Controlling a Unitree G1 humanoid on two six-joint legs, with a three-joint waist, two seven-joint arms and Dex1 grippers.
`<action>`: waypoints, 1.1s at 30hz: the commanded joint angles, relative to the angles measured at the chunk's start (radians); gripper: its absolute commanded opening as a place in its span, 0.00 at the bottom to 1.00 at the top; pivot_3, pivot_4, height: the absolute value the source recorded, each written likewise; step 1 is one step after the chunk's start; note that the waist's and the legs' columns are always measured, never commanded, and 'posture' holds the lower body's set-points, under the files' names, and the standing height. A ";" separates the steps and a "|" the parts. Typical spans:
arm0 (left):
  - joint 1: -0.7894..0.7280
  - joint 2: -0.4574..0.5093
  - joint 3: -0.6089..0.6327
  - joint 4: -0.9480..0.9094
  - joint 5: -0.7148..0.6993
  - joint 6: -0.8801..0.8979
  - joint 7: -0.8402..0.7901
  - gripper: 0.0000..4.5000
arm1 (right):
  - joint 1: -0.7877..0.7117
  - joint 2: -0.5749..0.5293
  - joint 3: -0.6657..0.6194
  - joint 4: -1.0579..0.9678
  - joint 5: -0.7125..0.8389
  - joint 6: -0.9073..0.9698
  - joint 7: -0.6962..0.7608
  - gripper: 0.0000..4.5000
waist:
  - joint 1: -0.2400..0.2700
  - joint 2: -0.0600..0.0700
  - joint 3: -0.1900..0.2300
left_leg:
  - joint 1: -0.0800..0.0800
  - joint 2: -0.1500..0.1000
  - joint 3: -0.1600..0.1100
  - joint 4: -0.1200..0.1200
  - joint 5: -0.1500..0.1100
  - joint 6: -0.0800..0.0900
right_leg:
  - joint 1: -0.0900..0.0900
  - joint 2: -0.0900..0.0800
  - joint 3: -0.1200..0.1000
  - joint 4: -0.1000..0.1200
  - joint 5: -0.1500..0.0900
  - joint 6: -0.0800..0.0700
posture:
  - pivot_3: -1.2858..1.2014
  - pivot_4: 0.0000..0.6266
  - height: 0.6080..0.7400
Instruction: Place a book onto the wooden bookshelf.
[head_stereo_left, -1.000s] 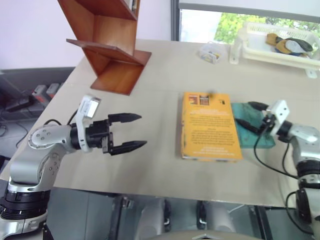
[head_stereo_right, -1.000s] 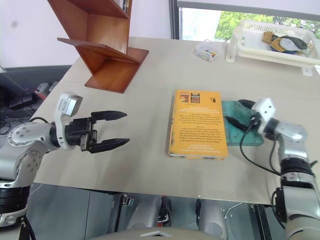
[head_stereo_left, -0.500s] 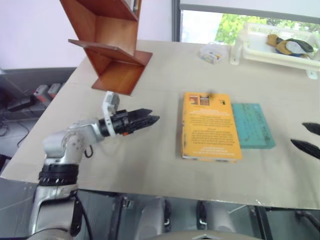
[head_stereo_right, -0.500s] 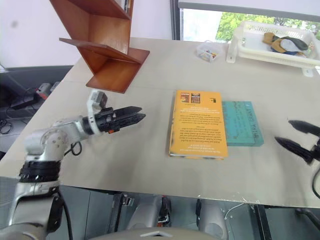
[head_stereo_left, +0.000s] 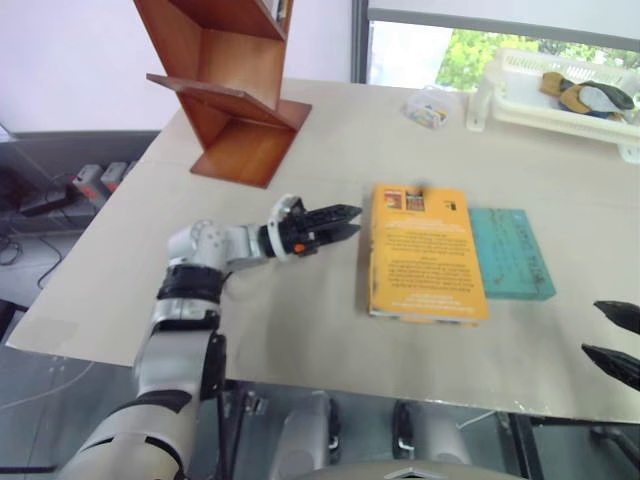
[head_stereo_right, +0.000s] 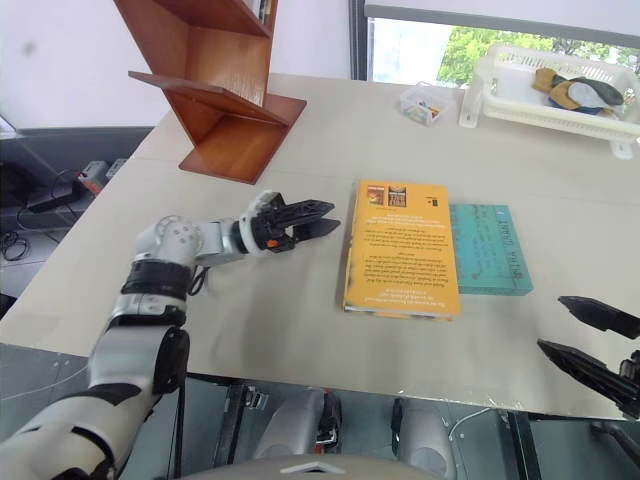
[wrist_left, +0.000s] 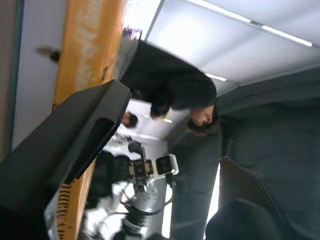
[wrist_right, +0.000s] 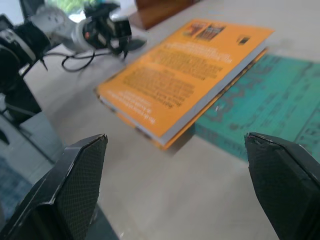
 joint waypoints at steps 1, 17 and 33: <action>-0.064 -0.015 -0.043 0.133 0.069 0.017 -0.074 0.99 | 0.001 0.013 -0.044 -0.052 0.017 -0.014 -0.030 1.00 | 0.000 0.000 0.000 | 0.000 0.000 0.000 0.000 0.000 0.000 | 0.000 0.000 0.000 0.000 0.000 0.000 | 0.52 0.24 0.79; -0.176 -0.135 -0.187 0.432 0.379 -0.096 -0.354 0.99 | 0.036 0.036 -0.067 -0.107 -0.018 -0.054 -0.063 1.00 | 0.024 0.007 -0.009 | 0.000 -0.002 -0.001 0.000 -0.002 0.002 | 0.000 -0.003 -0.002 -0.001 0.000 0.000 | 0.52 0.24 0.79; -0.191 -0.198 -0.136 0.477 0.490 -0.081 -0.427 0.99 | 0.051 0.041 -0.080 -0.120 -0.030 -0.077 -0.087 1.00 | 0.028 0.013 -0.015 | -0.001 -0.005 -0.007 0.006 -0.006 0.002 | 0.005 -0.007 -0.007 -0.001 -0.003 0.003 | 0.52 0.24 0.79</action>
